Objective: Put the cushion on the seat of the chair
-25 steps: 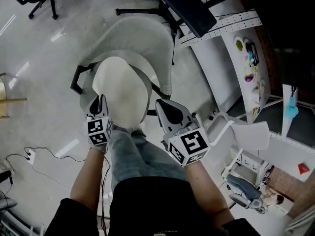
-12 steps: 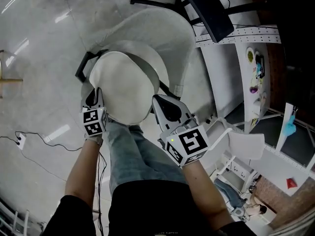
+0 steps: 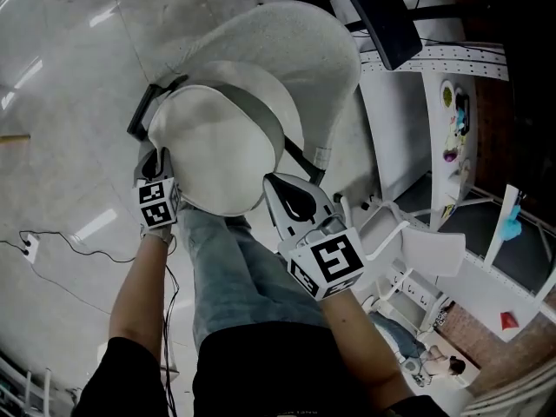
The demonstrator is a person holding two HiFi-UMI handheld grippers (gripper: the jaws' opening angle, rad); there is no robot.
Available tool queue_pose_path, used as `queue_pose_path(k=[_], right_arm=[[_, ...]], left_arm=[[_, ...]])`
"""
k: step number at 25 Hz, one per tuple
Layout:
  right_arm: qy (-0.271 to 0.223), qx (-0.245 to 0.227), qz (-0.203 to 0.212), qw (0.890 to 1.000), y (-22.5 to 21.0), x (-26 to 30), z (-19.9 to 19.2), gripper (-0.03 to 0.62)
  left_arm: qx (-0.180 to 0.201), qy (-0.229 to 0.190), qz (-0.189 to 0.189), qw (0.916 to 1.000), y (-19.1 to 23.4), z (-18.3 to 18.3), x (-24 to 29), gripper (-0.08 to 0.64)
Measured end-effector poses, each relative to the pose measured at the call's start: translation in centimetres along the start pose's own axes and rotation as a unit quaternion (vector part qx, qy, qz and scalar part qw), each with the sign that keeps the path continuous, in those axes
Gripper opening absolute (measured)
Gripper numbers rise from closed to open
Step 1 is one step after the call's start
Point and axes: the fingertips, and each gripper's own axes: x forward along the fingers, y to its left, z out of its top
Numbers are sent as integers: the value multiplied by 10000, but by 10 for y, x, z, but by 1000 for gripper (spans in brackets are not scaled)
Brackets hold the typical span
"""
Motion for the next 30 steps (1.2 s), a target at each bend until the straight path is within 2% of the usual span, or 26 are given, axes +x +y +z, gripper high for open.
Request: queue_pose_path(k=[20,30], right_arm=[[224,59,-71,9997,7,14,-16,8],[221,13,-109,9997,5,10,-14,8]], left_arm=[[-123,642,39,9979,36,-45,44,106],[142,730,160,9971,41,-45,46,163]])
